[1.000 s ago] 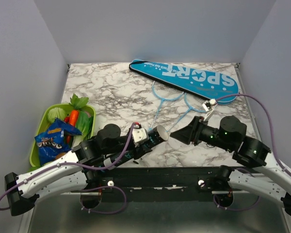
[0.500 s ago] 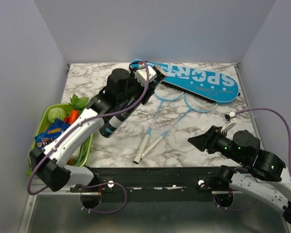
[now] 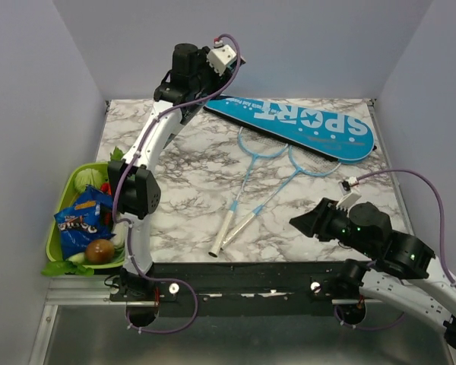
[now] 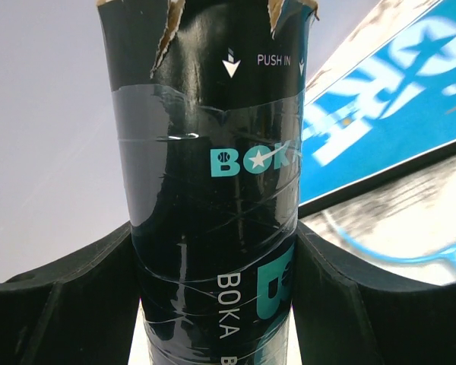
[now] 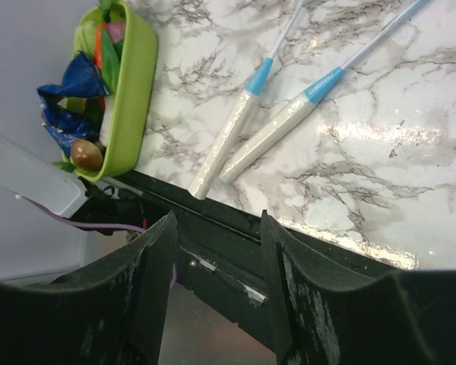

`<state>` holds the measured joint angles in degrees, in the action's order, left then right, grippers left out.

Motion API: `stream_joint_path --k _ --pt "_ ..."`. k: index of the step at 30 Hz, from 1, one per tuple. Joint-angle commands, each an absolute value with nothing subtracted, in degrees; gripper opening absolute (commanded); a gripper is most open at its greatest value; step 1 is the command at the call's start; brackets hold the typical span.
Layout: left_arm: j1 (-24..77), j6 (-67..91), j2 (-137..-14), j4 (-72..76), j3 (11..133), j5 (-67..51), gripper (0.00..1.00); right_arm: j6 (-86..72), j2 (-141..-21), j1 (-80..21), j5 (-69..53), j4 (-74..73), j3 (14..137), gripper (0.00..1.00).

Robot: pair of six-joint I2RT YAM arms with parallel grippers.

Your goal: Pack up the badminton gear

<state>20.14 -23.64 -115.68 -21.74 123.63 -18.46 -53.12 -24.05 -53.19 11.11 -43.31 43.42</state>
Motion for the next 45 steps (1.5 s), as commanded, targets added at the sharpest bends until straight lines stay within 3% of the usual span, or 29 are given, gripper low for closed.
stream_joint_path --k 1,9,15,20,21,24,30,33,45 --pt "16.53 -29.27 -124.0 -15.48 127.43 -17.4 0.27 -54.05 -28.47 -53.44 10.64 -41.4 43.07 0.56" --pt "11.87 -31.2 -135.78 -11.08 129.03 -11.36 0.28 -53.88 -37.96 -53.52 6.07 -36.57 42.98 0.56" --pt "10.37 -34.18 -135.71 -3.7 121.39 -4.66 0.31 -53.0 -45.26 -53.52 3.61 -34.28 44.65 0.56" --pt "7.56 -35.86 -132.37 2.97 111.39 -3.7 0.47 -53.17 -46.58 -53.52 3.25 -33.58 44.21 0.6" --pt "7.38 -36.29 -130.62 4.55 109.27 -3.52 0.55 -53.61 -46.41 -53.44 3.25 -33.49 43.77 0.61" --pt "7.03 -38.05 -127.46 9.66 101.79 -3.16 0.68 -53.88 -45.97 -53.44 2.29 -32.96 43.07 0.63" --pt "7.12 -36.39 -123.76 10.99 97.03 -5.62 0.8 -54.75 -43.95 -53.44 1.32 -32.34 41.66 0.65" --pt "7.21 -36.47 -122.0 10.63 95.37 -6.24 0.99 -55.19 -41.76 -53.44 1.14 -32.34 40.43 0.65" --pt "9.22 -33.49 -116.46 8.62 94.65 -9.14 0.99 -56.16 -36.48 -53.44 0.79 -33.48 38.23 0.67"
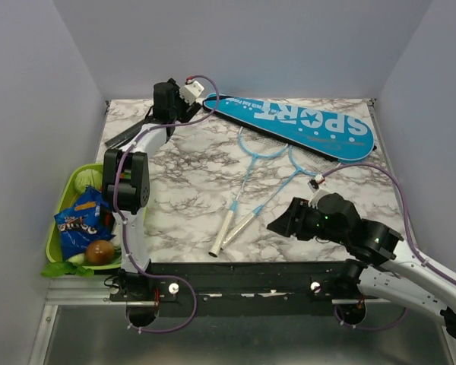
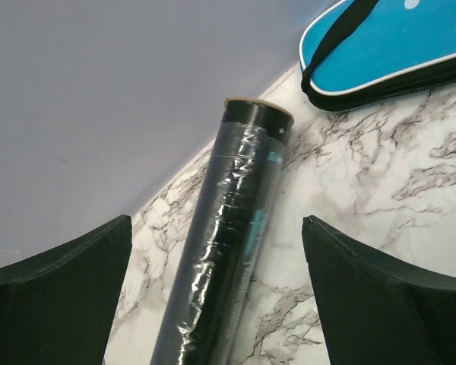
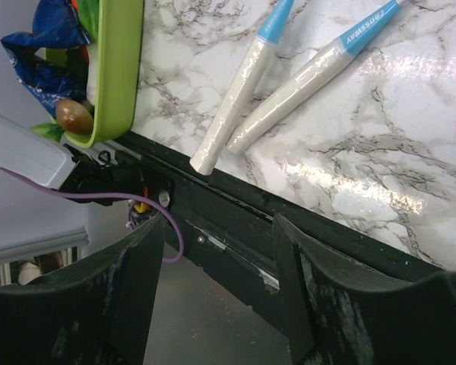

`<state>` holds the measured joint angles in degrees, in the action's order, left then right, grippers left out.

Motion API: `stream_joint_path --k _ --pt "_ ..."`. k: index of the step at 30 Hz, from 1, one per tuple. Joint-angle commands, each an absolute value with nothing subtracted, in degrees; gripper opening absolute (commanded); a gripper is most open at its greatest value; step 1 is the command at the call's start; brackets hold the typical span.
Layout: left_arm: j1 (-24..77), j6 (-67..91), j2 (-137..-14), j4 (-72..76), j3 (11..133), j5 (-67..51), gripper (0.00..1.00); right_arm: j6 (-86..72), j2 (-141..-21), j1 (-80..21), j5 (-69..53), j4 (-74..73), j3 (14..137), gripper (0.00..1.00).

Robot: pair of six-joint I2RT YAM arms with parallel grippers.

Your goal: Pack up the badminton gear

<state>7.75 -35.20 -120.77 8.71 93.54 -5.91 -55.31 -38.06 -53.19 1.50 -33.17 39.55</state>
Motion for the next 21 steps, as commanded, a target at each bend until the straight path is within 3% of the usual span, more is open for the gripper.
stream_joint_path --k 1,13,21 --pt "10.01 -33.49 -116.28 7.92 95.44 -9.4 0.99 -56.25 -36.3 -53.52 1.23 -33.57 38.15 0.67" --pt "28.9 -45.17 -119.53 -1.32 100.72 -8.35 0.99 -49.14 -36.47 -53.44 3.96 -44.37 49.2 0.71" --pt "31.82 -45.7 -125.06 -2.02 102.13 -12.04 0.97 -46.32 -32.97 -53.52 3.69 -56.59 59.76 0.67"
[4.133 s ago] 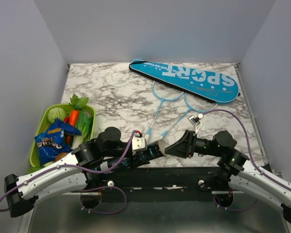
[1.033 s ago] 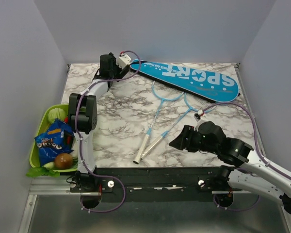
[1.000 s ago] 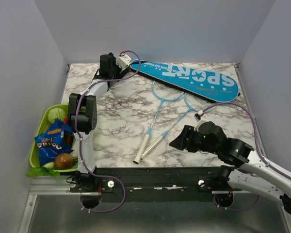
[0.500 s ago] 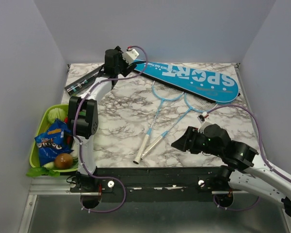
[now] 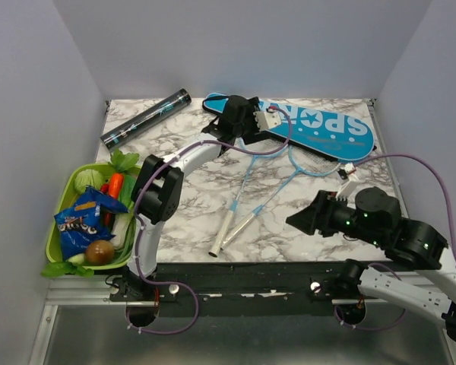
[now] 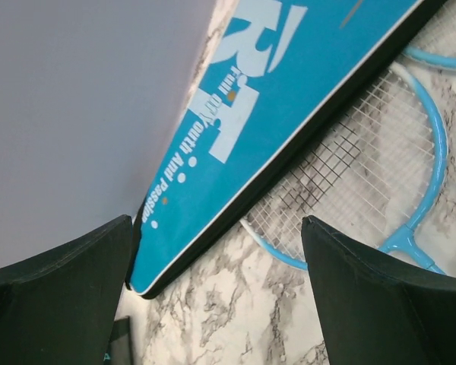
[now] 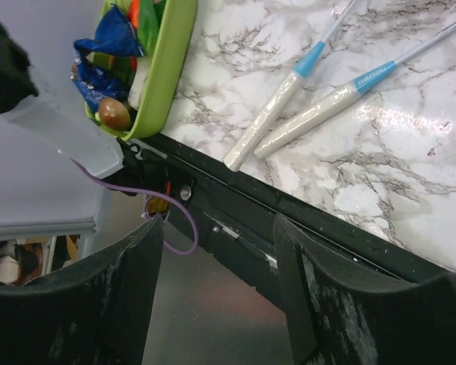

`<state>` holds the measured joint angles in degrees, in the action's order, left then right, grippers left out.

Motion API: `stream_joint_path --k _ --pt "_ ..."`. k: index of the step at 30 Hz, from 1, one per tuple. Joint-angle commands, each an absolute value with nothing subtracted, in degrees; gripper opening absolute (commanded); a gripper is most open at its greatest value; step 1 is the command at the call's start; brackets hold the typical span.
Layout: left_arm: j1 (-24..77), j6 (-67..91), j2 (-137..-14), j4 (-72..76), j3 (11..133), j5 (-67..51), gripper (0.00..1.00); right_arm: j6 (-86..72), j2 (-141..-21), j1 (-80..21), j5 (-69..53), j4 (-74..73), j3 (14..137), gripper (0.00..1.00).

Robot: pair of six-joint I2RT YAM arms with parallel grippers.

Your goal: Pack up the badminton gear

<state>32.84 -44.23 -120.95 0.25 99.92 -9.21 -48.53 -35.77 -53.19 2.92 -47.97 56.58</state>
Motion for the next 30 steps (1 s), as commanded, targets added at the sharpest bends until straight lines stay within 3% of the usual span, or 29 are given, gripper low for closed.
stream_joint_path --k 1,14,25,30 --pt "31.82 -45.62 -125.68 -1.93 102.56 -12.39 0.96 -46.67 -32.44 -53.44 3.43 -56.86 59.94 0.67" --pt "31.99 -47.46 -137.63 -0.26 113.54 -15.03 0.93 -51.41 -31.11 -53.44 1.58 -55.28 54.32 0.61" --pt "31.82 -47.55 -142.91 2.37 115.49 -15.38 0.93 -51.59 -35.85 -53.44 0.62 -53.35 54.75 0.58" --pt "31.73 -47.2 -144.66 3.07 116.37 -15.38 0.87 -52.2 -36.04 -53.44 0.26 -52.56 54.14 0.54"
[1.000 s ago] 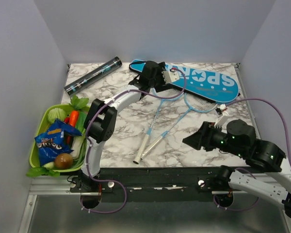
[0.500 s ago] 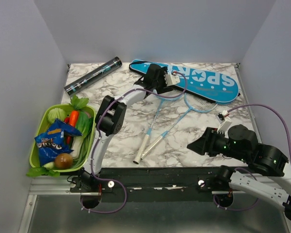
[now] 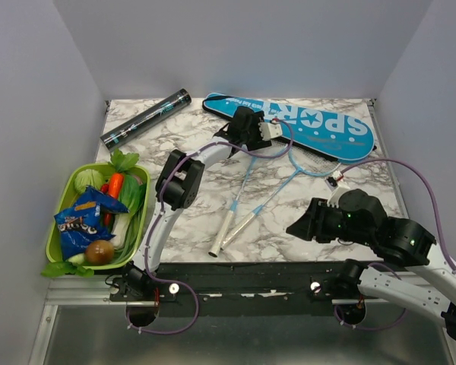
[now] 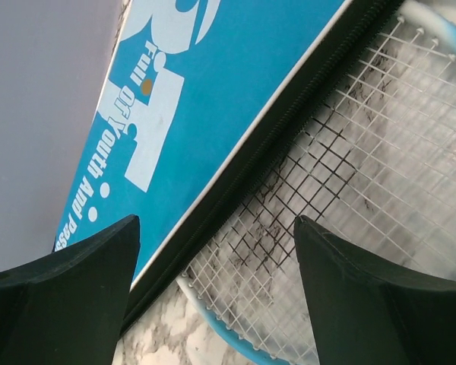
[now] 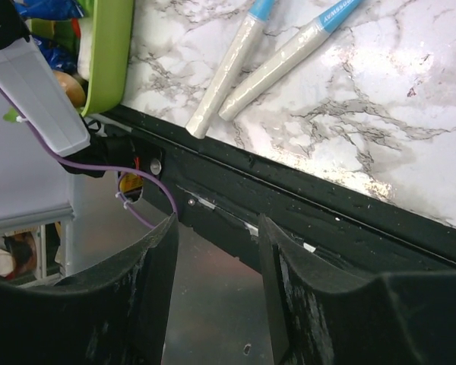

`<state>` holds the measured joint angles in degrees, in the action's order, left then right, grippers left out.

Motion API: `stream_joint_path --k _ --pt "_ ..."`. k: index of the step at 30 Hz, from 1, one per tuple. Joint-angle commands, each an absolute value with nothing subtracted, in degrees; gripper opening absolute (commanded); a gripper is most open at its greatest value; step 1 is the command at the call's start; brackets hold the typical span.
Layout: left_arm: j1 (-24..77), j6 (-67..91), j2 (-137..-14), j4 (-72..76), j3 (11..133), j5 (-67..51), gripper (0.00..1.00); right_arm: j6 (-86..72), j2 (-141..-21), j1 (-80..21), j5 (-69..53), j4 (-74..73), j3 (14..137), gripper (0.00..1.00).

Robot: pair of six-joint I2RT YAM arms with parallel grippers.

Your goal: Pack up the badminton gear

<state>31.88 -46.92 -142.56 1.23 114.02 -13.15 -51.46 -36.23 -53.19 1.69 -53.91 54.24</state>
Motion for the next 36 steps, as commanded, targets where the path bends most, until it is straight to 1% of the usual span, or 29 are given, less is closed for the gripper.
stream_joint_path --k 1,4,6,7,8,15,19,21,22,24,25,26,36 --pt "31.55 -47.11 -144.84 3.25 116.45 -15.21 0.83 -52.47 -35.77 -53.52 0.26 -52.47 53.79 0.52" --pt "31.64 -47.72 -145.28 3.34 116.72 -14.59 0.75 -53.08 -35.33 -53.53 0.35 -52.03 52.82 0.49" --pt "31.47 -47.29 -145.37 3.78 116.81 -14.68 0.73 -53.35 -35.07 -53.52 0.35 -51.94 52.39 0.46" --pt "31.46 -47.29 -145.37 4.3 116.81 -14.5 0.69 -53.44 -34.98 -53.44 0.53 -51.86 52.3 0.45" --pt "31.46 -47.29 -145.46 4.39 116.89 -14.41 0.68 -53.44 -35.07 -53.44 0.53 -51.86 52.21 0.44" --pt "31.46 -48.07 -146.77 5.45 117.95 -13.01 0.57 -53.44 -35.68 -53.44 0.26 -50.36 51.15 0.42" --pt "31.46 -49.21 -147.57 5.62 118.83 -12.04 0.43 -53.44 -35.77 -53.52 0.35 -50.1 50.8 0.42" --pt "31.46 -49.83 -147.83 5.54 118.74 -11.78 0.38 -53.61 -35.86 -53.53 0.35 -49.75 50.36 0.41" --pt "31.46 -50.36 -147.92 5.54 118.83 -11.6 0.3 -53.7 -35.95 -53.53 0.26 -49.57 50.19 0.41" --pt "31.46 -50.71 -148.18 5.97 118.83 -11.25 0.22 -53.88 -36.04 -53.44 -1.22 -49.22 49.83 0.4" --pt "31.46 -50.8 -148.27 6.06 118.92 -10.81 0.13 -53.79 -36.12 -53.44 -1.4 -49.13 49.75 0.4" --pt "31.55 -50.89 -148.27 6.5 118.83 -10.46 0.0 -53.88 -36.12 -53.44 -1.41 -49.13 49.66 0.4" --pt "31.99 -48.95 -145.65 14.32 114.97 -5.45 0.0 -54.23 -35.51 -53.44 -1.84 -48.34 48.6 0.38"
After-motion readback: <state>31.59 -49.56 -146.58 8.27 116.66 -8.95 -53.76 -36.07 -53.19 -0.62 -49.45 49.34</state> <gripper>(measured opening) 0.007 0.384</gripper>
